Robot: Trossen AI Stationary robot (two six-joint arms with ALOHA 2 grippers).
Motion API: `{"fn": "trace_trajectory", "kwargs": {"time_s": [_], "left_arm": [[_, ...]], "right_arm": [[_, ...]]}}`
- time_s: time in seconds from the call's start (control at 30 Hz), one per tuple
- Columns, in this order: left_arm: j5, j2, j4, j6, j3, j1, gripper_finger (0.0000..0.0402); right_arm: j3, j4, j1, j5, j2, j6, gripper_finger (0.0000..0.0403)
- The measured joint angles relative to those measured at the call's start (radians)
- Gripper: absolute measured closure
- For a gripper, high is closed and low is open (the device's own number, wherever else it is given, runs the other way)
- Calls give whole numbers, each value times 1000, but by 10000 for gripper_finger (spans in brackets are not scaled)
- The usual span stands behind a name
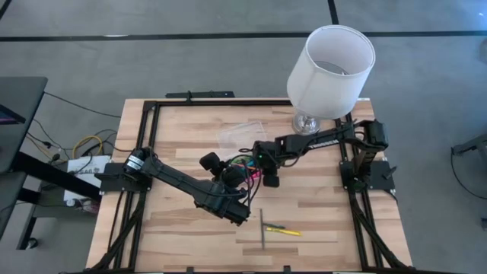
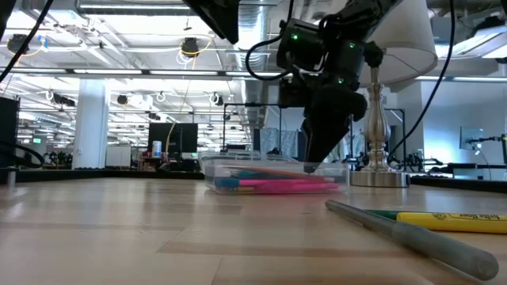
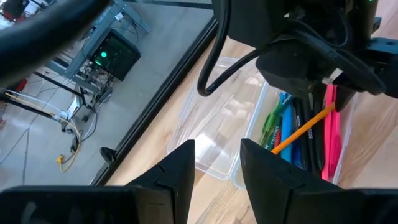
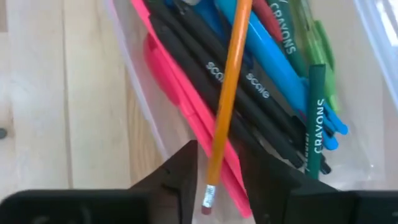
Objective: Pick & place school supplies into a supply box
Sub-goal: Move the gray ballpoint pen near the transparent supply box
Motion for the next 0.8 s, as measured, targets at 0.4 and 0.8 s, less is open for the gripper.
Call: {"fn": "trace_trajectory", "kwargs": {"time_s": [0.4,0.8], "left_arm": [[15,0,76,88,0,-7,278],[309,-1,614,711,0,33,278]], "right_arm": [[0,3,-32,1,-168,-33,255],[0,-71,-32,12,-459,-61,269]]}}
